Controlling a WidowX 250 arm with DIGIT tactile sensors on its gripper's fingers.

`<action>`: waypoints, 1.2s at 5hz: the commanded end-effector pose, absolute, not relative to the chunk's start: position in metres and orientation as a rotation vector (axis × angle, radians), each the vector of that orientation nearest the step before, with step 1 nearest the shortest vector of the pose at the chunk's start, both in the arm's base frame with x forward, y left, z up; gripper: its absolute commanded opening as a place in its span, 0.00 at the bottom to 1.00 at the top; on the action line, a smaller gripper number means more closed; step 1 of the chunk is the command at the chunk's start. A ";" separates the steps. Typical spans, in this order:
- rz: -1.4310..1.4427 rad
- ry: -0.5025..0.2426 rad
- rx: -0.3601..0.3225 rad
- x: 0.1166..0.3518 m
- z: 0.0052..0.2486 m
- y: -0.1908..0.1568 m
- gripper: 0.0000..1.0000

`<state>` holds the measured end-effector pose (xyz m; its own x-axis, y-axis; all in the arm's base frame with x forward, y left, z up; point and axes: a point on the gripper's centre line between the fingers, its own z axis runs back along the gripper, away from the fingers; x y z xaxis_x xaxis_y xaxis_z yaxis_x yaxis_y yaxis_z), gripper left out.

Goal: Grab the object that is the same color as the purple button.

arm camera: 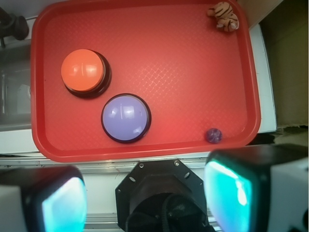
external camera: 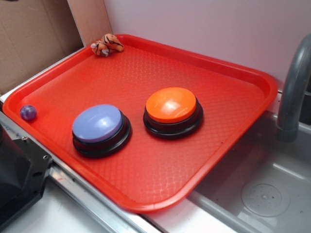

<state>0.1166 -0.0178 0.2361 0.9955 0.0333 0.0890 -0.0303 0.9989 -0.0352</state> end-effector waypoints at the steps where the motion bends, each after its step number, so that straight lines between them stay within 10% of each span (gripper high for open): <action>1: 0.032 -0.090 -0.034 0.117 0.236 -0.018 1.00; 6: -0.010 0.010 0.035 0.128 0.093 0.114 1.00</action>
